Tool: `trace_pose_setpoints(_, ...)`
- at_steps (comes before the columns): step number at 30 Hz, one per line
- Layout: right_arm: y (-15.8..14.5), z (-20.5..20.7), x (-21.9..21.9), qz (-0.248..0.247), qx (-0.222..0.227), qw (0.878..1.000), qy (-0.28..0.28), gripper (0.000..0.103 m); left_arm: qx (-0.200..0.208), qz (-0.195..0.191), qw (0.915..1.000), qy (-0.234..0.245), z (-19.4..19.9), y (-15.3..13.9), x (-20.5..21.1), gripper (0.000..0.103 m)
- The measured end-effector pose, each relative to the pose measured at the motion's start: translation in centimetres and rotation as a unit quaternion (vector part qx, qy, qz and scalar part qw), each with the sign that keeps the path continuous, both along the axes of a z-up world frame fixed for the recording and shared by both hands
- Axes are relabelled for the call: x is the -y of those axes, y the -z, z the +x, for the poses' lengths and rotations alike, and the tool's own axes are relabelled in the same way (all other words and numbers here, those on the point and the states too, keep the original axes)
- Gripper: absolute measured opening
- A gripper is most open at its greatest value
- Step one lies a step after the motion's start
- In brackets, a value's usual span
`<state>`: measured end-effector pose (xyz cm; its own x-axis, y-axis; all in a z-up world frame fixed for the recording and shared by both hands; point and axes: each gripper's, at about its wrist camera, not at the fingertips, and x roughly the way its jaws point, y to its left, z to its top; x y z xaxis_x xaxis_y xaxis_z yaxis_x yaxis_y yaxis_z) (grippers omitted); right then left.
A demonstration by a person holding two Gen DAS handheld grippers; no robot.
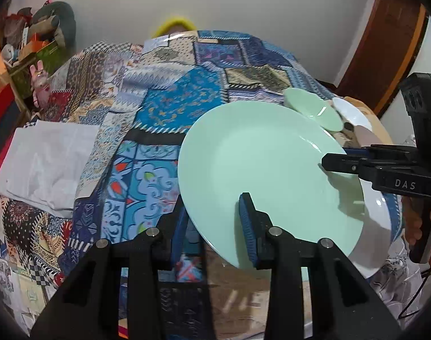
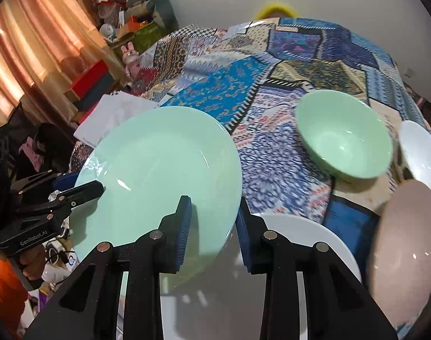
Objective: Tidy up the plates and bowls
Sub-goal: 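Lower the mint green plate with the left gripper onto the right gripper's stack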
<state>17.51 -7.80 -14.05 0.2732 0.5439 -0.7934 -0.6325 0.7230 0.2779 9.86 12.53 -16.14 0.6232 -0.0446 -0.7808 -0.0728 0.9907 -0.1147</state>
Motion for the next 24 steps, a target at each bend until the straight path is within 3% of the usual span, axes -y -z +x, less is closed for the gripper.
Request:
trace_pose_setpoints(6, -0.7, -0.9, 3.3, 0.01, 0.001, 1.0, 0.025, 0.029, 0.005, -0.004, 0.9997, 0.024, -0.3, -0.3, 2.9, 0.035)
trace_pose_setpoints(24, 0.3, -3.4, 10.2, 0.022, -0.007, 0.998, 0.063, 0.029, -0.031, -0.018, 0.9969, 0.07, -1.0, 1.6, 9.4, 0.035)
